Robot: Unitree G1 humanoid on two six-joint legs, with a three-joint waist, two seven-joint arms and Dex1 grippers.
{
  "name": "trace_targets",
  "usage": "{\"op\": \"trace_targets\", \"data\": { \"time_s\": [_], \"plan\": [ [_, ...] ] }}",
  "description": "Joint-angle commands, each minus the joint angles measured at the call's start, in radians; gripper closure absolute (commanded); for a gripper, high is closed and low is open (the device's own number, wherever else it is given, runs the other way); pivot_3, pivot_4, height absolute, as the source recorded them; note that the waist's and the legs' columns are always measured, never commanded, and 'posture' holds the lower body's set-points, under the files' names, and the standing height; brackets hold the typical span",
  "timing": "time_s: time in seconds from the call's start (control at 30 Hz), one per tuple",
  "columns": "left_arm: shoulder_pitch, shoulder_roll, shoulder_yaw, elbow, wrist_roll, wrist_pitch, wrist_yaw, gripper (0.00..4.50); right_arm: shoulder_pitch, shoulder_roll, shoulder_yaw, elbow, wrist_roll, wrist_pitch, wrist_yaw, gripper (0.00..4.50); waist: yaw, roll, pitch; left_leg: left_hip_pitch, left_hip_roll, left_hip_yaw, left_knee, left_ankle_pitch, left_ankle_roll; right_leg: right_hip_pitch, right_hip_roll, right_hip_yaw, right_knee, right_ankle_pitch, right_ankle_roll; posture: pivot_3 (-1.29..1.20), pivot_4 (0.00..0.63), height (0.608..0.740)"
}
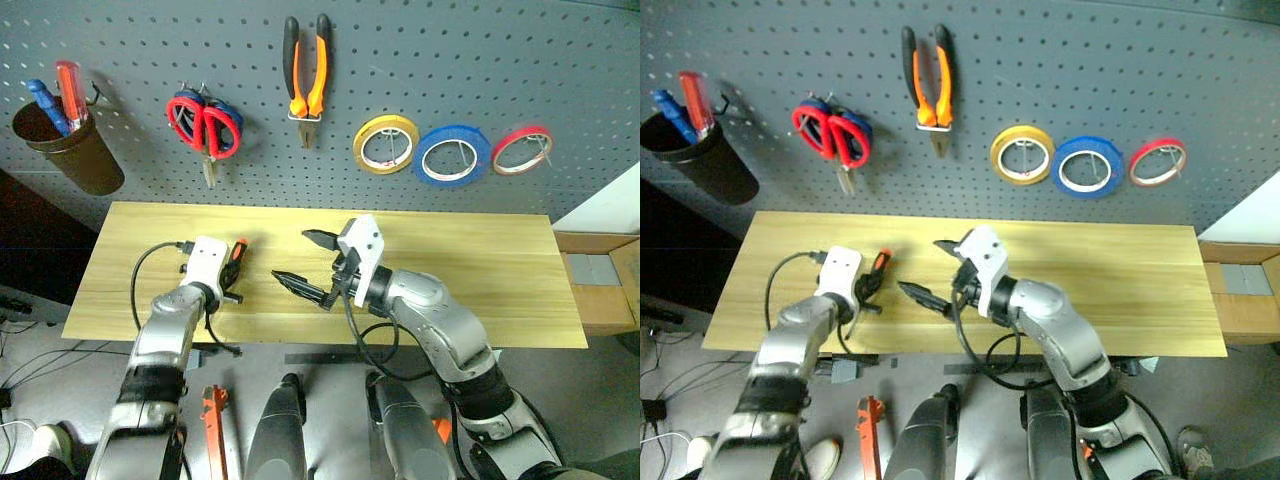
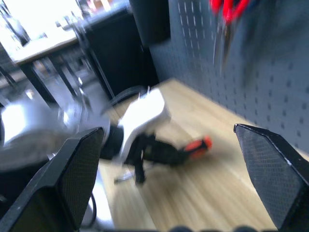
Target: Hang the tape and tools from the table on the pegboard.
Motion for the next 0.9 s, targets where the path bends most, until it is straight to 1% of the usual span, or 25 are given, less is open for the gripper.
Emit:
{"op": "trace_targets", "data": {
  "time_s": [0.03, 0.07, 0.1, 0.17, 0.2, 0.23, 0.27, 0.33, 0.37, 0.4, 0.47, 0.53, 0.63, 0.67, 0.7, 0.73, 0.77, 0.9],
  "plan": [
    [0.129, -0.012, 0.03, -0.355, 0.053, 0.034, 0.083, 3.99, 0.01, 0.002, -0.033, -0.083, 0.07, 0.014, 0.019, 0.0, 0.006, -0.001, -0.001, 0.0, 0.0, -0.001, -0.001, 0.0, 0.0, 0.0, -0.003, -0.001, 0.0, 0.0, -0.001, 0.17, 0.292, 0.74],
    [0.165, -0.021, 0.03, -0.43, 0.065, 0.046, 0.1, 3.99, 0.006, 0.01, -0.041, -0.085, 0.081, 0.018, 0.014, 0.0, 0.009, -0.002, -0.003, -0.001, 0.0, -0.002, -0.001, 0.0, -0.001, 0.0, -0.004, -0.003, 0.0, 0.0, -0.002, 0.19, 0.271, 0.74],
    [0.211, -0.026, 0.021, -0.551, 0.108, 0.042, 0.129, 3.99, -0.006, 0.03, -0.049, -0.09, 0.089, 0.012, -0.004, 0.0, 0.013, -0.003, -0.005, -0.001, -0.001, -0.002, -0.001, 0.0, -0.001, 0.0, -0.004, -0.003, 0.0, 0.0, -0.002, 0.21, 0.247, 0.74],
    [0.242, -0.021, 0.023, -0.699, 0.187, 0.011, 0.177, 3.99, -0.036, 0.076, -0.064, -0.084, 0.104, 0.0, -0.037, 0.0, 0.025, -0.007, -0.014, -0.001, -0.001, -0.003, -0.001, 0.001, -0.002, 0.0, -0.004, -0.005, 0.0, -0.001, -0.002, 0.24, 0.221, 0.74],
    [0.232, -0.015, 0.033, -0.732, 0.217, -0.004, 0.198, 3.99, -0.052, 0.099, -0.07, -0.074, 0.109, -0.009, -0.049, 0.0, 0.031, -0.007, -0.02, -0.001, -0.001, -0.004, -0.002, 0.002, -0.004, -0.001, -0.004, -0.006, 0.0, -0.001, -0.003, 0.25, 0.206, 0.74],
    [0.221, -0.012, 0.041, -0.742, 0.233, -0.01, 0.209, 3.99, -0.06, 0.113, -0.074, -0.066, 0.112, -0.014, -0.055, 0.0, 0.038, -0.006, -0.027, -0.001, -0.001, -0.005, -0.002, 0.002, -0.005, -0.001, -0.003, -0.007, -0.001, -0.002, -0.002, 0.25, 0.206, 0.74],
    [0.19, -0.009, 0.065, -0.744, 0.247, -0.018, 0.23, 3.99, -0.076, 0.129, -0.079, -0.056, 0.115, -0.019, -0.061, 0.0, 0.046, -0.007, -0.035, -0.002, -0.001, -0.005, -0.002, 0.004, -0.007, -0.001, -0.003, -0.008, -0.001, -0.002, -0.002, 0.27, 0.189, 0.74],
    [0.051, 0.036, 0.142, -0.69, 0.26, -0.064, 0.275, 3.99, -0.125, 0.165, -0.086, -0.021, 0.105, -0.044, -0.076, 0.0, 0.055, -0.008, -0.053, -0.001, -0.001, -0.005, -0.004, 0.006, -0.008, 0.001, 0.001, -0.01, -0.005, -0.002, -0.002, 0.28, 0.179, 0.74],
    [-0.034, 0.069, 0.17, -0.634, 0.258, -0.094, 0.288, 3.99, -0.152, 0.185, -0.095, 0.0, 0.104, -0.055, -0.087, 0.0, 0.061, -0.012, -0.058, -0.001, 0.0, -0.006, -0.005, 0.007, -0.007, 0.002, 0.003, -0.011, -0.008, 0.001, -0.003, 0.28, 0.176, 0.74],
    [-0.087, 0.091, 0.184, -0.593, 0.256, -0.117, 0.293, 3.99, -0.168, 0.197, -0.101, 0.016, 0.104, -0.064, -0.093, 0.0, 0.066, -0.015, -0.062, -0.001, 0.001, -0.007, -0.006, 0.008, -0.007, 0.003, 0.003, -0.014, -0.009, 0.002, -0.003, 0.29, 0.173, 0.74],
    [-0.256, 0.145, 0.196, -0.439, 0.239, -0.178, 0.305, 3.99, -0.216, 0.221, -0.118, 0.052, 0.105, -0.081, -0.104, 0.0, 0.079, -0.015, -0.075, -0.001, 0.003, -0.008, -0.006, 0.01, -0.007, 0.004, 0.002, -0.018, -0.013, 0.004, -0.004, 0.28, 0.169, 0.74],
    [-0.44, 0.189, 0.185, -0.257, 0.226, -0.259, 0.315, 3.99, -0.273, 0.242, -0.133, 0.092, 0.1, -0.102, -0.117, 0.0, 0.093, -0.016, -0.081, -0.001, 0.002, -0.007, -0.008, 0.01, -0.007, 0.006, 0.001, -0.02, -0.015, 0.004, -0.004, 0.28, 0.165, 0.74],
    [-0.644, 0.212, 0.153, -0.015, 0.223, -0.38, 0.33, 3.99, -0.351, 0.266, -0.166, 0.16, 0.094, -0.139, -0.144, 0.0, 0.109, -0.018, -0.083, -0.002, 0.002, -0.008, -0.012, 0.012, -0.009, 0.004, 0.001, -0.023, -0.016, 0.005, -0.005, 0.26, 0.176, 0.74],
    [-0.694, 0.215, 0.145, 0.054, 0.223, -0.415, 0.334, 3.99, -0.373, 0.271, -0.176, 0.18, 0.096, -0.15, -0.154, 0.0, 0.113, -0.018, -0.083, -0.001, 0.001, -0.008, -0.013, 0.012, -0.01, 0.004, -0.001, -0.024, -0.014, 0.008, -0.01, 0.26, 0.176, 0.74],
    [-0.76, 0.215, 0.133, 0.152, 0.218, -0.458, 0.329, 3.99, -0.4, 0.273, -0.185, 0.206, 0.093, -0.166, -0.162, 0.0, 0.115, -0.018, -0.083, -0.002, 0.001, -0.009, -0.014, 0.012, -0.01, 0.003, -0.001, -0.025, -0.014, 0.008, -0.01, 0.25, 0.185, 0.74],
    [-0.8, 0.214, 0.124, 0.221, 0.214, -0.492, 0.324, 3.99, -0.416, 0.273, -0.189, 0.223, 0.092, -0.177, -0.166, 0.0, 0.116, -0.018, -0.083, -0.002, 0.001, -0.009, -0.015, 0.012, -0.01, 0.002, -0.001, -0.026, -0.014, 0.008, -0.01, 0.25, 0.185, 0.74],
    [-0.844, 0.21, 0.113, 0.308, 0.208, -0.528, 0.313, 3.99, -0.43, 0.27, -0.191, 0.241, 0.088, -0.187, -0.167, 0.0, 0.116, -0.018, -0.083, -0.002, 0.001, -0.009, -0.016, 0.012, -0.01, 0.001, -0.002, -0.026, -0.014, 0.008, -0.01, 0.24, 0.198, 0.74],
    [-0.947, 0.198, 0.074, 0.552, 0.197, -0.646, 0.283, 3.99, -0.432, 0.246, -0.186, 0.272, 0.067, -0.211, -0.168, 0.0, 0.107, -0.017, -0.082, -0.003, 0.001, -0.008, -0.017, 0.012, -0.01, 0.0, -0.003, -0.029, -0.013, 0.008, -0.011, 0.22, 0.237, 0.74]
  ]
}}
